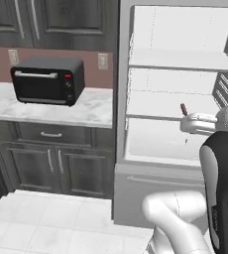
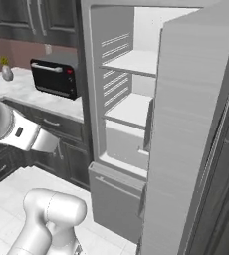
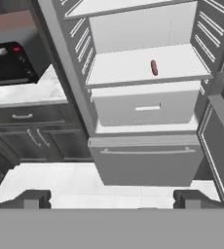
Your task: Retrieve the sausage and cheese from the fridge and place them on the cutting board on the counter.
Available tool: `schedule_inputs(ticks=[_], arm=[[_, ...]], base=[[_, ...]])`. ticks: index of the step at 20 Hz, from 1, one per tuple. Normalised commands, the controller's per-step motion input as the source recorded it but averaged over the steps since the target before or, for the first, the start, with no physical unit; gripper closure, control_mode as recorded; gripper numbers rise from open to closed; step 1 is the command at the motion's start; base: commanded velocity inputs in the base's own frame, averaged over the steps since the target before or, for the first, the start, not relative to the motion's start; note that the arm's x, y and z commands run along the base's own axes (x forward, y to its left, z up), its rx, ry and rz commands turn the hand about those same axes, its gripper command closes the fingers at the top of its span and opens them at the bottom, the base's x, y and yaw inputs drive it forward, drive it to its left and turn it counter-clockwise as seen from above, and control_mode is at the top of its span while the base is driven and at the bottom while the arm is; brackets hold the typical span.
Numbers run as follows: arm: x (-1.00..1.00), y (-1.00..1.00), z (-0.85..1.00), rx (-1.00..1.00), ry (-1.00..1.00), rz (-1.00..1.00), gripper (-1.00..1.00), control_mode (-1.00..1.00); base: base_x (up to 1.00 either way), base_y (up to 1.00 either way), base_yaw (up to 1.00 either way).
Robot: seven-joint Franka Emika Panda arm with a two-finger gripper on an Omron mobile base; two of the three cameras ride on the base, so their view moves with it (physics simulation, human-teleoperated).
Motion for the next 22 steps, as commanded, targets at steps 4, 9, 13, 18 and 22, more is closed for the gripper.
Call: schedule_inputs(ticks=[4,9,13,18,22], arm=[[0.00,0.00,0.00,0.00,0.00,0.00,-1.00,1.00],[0.00,0.00,0.00,0.00,0.00,0.00,-1.00,1.00],[0.00,0.00,0.00,0.00,0.00,0.00,-1.00,1.00],[0.00,0.00,0.00,0.00,0.00,0.00,-1.00,1.00],[0.00,0.00,0.00,0.00,0.00,0.00,-1.00,1.00]], base=[[0.31,-0.18,-0.17],[0.19,0.04,-0.50],[0.21,0.05,-0.68],[0.62,0.01,-0.26],[0.81,0.04,0.05]])
